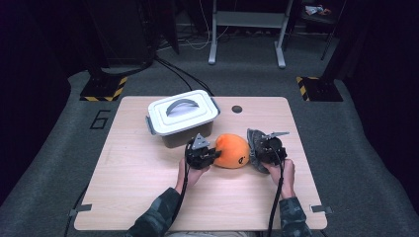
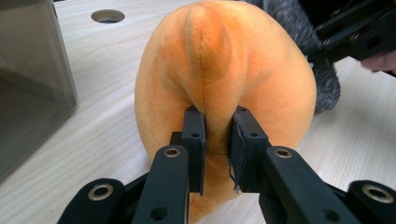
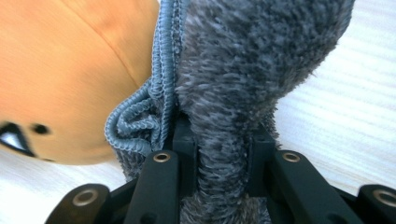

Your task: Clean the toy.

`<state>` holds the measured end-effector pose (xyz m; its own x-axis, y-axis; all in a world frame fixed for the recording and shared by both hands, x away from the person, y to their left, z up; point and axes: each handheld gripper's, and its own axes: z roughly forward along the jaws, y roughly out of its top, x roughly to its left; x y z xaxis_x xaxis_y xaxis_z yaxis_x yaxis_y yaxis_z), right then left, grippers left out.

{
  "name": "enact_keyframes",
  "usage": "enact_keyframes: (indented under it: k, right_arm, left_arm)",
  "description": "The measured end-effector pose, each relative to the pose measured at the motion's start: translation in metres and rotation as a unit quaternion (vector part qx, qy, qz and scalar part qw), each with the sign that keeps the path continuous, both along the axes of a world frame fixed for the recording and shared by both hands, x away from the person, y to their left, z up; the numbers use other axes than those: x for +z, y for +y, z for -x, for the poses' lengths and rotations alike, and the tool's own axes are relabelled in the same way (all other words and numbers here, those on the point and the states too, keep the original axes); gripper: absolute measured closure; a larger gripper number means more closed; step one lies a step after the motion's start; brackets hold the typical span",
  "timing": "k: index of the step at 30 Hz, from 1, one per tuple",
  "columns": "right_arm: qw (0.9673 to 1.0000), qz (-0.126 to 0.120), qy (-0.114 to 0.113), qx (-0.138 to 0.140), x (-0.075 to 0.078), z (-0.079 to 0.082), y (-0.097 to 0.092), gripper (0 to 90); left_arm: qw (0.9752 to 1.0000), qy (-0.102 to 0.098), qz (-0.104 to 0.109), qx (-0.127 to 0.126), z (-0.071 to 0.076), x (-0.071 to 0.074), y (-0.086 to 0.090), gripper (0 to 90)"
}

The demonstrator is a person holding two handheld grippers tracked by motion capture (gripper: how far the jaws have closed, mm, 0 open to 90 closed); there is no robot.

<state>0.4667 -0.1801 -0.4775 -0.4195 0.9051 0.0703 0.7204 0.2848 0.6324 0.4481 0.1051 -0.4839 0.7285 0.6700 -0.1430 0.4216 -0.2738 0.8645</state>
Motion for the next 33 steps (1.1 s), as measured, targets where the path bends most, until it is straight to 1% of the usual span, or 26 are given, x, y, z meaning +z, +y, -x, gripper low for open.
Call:
enact_keyframes:
  k: [1, 3, 5, 6, 7, 9, 11, 12, 13, 14, 16, 17, 18, 20, 21, 22, 23, 24, 26, 27, 28, 29, 30, 31, 32, 33]
  right_arm:
    - [1.0000, 0.001, 0.005, 0.000, -0.002, 0.000, 0.000, 71.9]
    - [1.0000, 0.004, 0.005, -0.001, -0.004, 0.000, -0.001, 72.6]
    - [1.0000, 0.001, -0.002, -0.006, 0.001, 0.002, -0.003, 73.1]
    - [0.9999, -0.001, -0.010, -0.010, 0.006, 0.004, -0.004, 73.3]
    - [0.9997, -0.005, -0.024, -0.009, 0.014, 0.007, -0.006, 73.5]
    - [0.9991, -0.005, -0.043, -0.006, 0.026, 0.012, -0.005, 73.5]
    - [0.9982, -0.015, -0.057, 0.008, 0.042, 0.017, -0.001, 73.5]
    - [0.9975, -0.013, -0.067, 0.019, 0.047, 0.018, 0.000, 73.6]
    - [0.9973, -0.018, -0.069, 0.021, 0.053, 0.020, 0.004, 73.6]
    - [0.9958, -0.023, -0.079, 0.039, 0.060, 0.021, 0.009, 73.6]
    - [0.9945, -0.025, -0.089, 0.050, 0.070, 0.024, 0.019, 73.6]
    - [0.9936, -0.027, -0.091, 0.061, 0.076, 0.026, 0.027, 73.6]
    - [0.9924, -0.030, -0.097, 0.069, 0.079, 0.027, 0.032, 73.6]
    - [0.9898, -0.037, -0.104, 0.089, 0.085, 0.028, 0.045, 73.6]
    - [0.9879, -0.041, -0.111, 0.099, 0.088, 0.028, 0.051, 73.5]
    - [0.9879, -0.041, -0.111, 0.099, 0.088, 0.028, 0.051, 73.5]
    - [0.9862, -0.046, -0.113, 0.112, 0.090, 0.027, 0.060, 73.4]
    - [0.9858, -0.043, -0.114, 0.116, 0.090, 0.025, 0.063, 73.4]
    - [0.9865, -0.042, -0.104, 0.119, 0.085, 0.020, 0.069, 73.3]
    - [0.9870, -0.032, -0.100, 0.122, 0.081, 0.017, 0.072, 73.2]
    - [0.9882, -0.025, -0.097, 0.116, 0.078, 0.017, 0.074, 73.2]
    - [0.9885, -0.012, -0.098, 0.115, 0.074, 0.015, 0.074, 73.3]
    - [0.9890, -0.009, -0.099, 0.110, 0.071, 0.014, 0.074, 73.4]
    - [0.9890, -0.005, -0.101, 0.108, 0.070, 0.013, 0.073, 73.3]
    - [0.9902, -0.007, -0.097, 0.100, 0.069, 0.013, 0.072, 73.4]
    - [0.9905, -0.008, -0.094, 0.100, 0.068, 0.013, 0.070, 73.4]
  left_arm:
    - [1.0000, -0.002, 0.003, 0.003, 0.000, 0.000, 0.000, 77.1]
    - [1.0000, -0.001, 0.001, 0.003, 0.000, 0.000, 0.000, 77.1]
    - [1.0000, -0.001, -0.002, 0.001, 0.000, 0.001, 0.000, 77.1]
    - [1.0000, -0.006, -0.003, 0.004, 0.001, 0.000, 0.000, 77.1]
    - [1.0000, -0.006, -0.004, 0.004, 0.001, 0.001, 0.000, 77.1]
    - [0.9999, -0.008, -0.003, 0.005, 0.002, 0.001, -0.001, 77.2]
    - [0.9999, -0.009, -0.002, 0.005, 0.002, 0.001, -0.001, 77.2]
    - [0.9999, -0.010, -0.002, 0.006, 0.002, 0.001, -0.001, 77.2]
    - [0.9999, -0.010, -0.002, 0.007, 0.003, 0.001, -0.001, 77.2]
    - [0.9999, -0.009, -0.004, 0.005, 0.003, 0.001, -0.001, 77.2]
    - [0.9999, -0.011, -0.003, 0.007, 0.003, 0.001, -0.002, 77.2]
    - [0.9999, -0.007, -0.001, 0.008, 0.004, 0.001, -0.003, 77.2]
    - [0.9999, -0.007, 0.000, 0.008, 0.005, 0.001, -0.003, 77.2]
    - [0.9999, -0.010, -0.007, 0.004, 0.004, 0.002, -0.003, 77.1]
    - [0.9999, -0.013, -0.010, 0.004, 0.004, 0.002, -0.003, 77.1]
    - [0.9999, -0.013, -0.010, 0.004, 0.004, 0.002, -0.003, 77.1]
    - [0.9998, -0.014, -0.012, 0.003, 0.005, 0.003, -0.003, 77.1]
    - [0.9998, -0.014, -0.012, 0.003, 0.005, 0.003, -0.003, 77.1]
    - [0.9999, -0.013, -0.009, 0.002, 0.006, 0.003, -0.004, 77.1]
    - [0.9997, -0.019, -0.014, 0.004, 0.005, 0.003, -0.004, 77.1]
    - [0.9997, -0.018, -0.017, 0.006, 0.005, 0.003, -0.005, 77.0]
    - [0.9997, -0.018, -0.017, 0.006, 0.005, 0.003, -0.005, 77.0]
    - [0.9997, -0.019, -0.014, 0.008, 0.004, 0.002, -0.004, 77.0]
    - [0.9997, -0.019, -0.016, 0.008, 0.004, 0.002, -0.004, 77.1]
    - [0.9997, -0.019, -0.017, 0.006, 0.003, 0.002, -0.003, 77.1]
    - [0.9997, -0.019, -0.016, 0.007, 0.003, 0.002, -0.003, 77.1]
